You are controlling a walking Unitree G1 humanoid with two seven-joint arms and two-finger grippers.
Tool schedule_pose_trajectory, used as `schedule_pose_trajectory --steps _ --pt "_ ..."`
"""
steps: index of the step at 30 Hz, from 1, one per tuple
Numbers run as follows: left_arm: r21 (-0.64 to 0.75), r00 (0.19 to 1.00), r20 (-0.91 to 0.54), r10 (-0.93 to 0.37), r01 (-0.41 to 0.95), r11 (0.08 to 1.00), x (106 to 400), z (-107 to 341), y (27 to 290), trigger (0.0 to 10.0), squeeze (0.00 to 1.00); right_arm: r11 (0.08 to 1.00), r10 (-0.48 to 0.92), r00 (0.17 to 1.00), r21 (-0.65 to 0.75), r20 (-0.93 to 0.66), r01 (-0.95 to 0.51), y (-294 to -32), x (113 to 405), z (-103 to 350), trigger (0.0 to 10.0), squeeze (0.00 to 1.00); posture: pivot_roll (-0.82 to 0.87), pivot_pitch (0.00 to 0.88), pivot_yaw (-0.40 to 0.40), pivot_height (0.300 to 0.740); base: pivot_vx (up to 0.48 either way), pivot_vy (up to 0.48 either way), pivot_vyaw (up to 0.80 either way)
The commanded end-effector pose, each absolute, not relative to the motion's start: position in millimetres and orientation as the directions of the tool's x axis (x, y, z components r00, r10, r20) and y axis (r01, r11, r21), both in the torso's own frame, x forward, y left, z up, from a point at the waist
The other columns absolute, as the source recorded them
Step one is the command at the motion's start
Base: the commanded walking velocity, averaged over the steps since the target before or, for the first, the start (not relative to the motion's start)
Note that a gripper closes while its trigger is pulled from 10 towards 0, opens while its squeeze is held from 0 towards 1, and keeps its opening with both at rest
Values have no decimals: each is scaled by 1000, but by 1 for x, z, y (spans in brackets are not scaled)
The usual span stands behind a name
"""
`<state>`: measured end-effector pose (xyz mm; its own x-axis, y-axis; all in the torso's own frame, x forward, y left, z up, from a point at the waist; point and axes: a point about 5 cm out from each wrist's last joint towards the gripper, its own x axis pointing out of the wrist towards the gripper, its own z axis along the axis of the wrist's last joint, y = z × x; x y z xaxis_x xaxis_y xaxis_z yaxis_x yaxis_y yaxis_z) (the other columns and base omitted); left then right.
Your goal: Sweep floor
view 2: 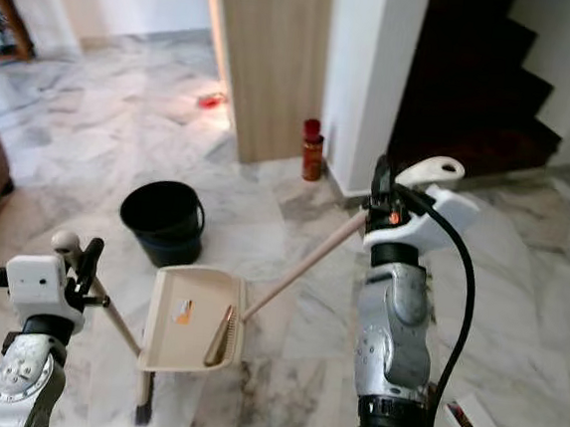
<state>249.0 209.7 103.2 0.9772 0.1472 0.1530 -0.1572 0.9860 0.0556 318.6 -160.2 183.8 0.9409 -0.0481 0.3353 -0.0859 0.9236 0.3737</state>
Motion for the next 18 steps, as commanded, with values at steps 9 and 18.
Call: schedule_pose_trajectory --steps 9,18 --pt "67 971 191 145 -160 985 248 112 211 10000 0 888 -4 919 424 395 -179 -143 321 201 10000 0 104 8 67 740 0 0 800" --pt "71 970 189 154 -170 983 248 111 212 10000 0 879 -6 922 442 388 -180 -141 323 201 10000 0 105 8 65 740 114 0 0"
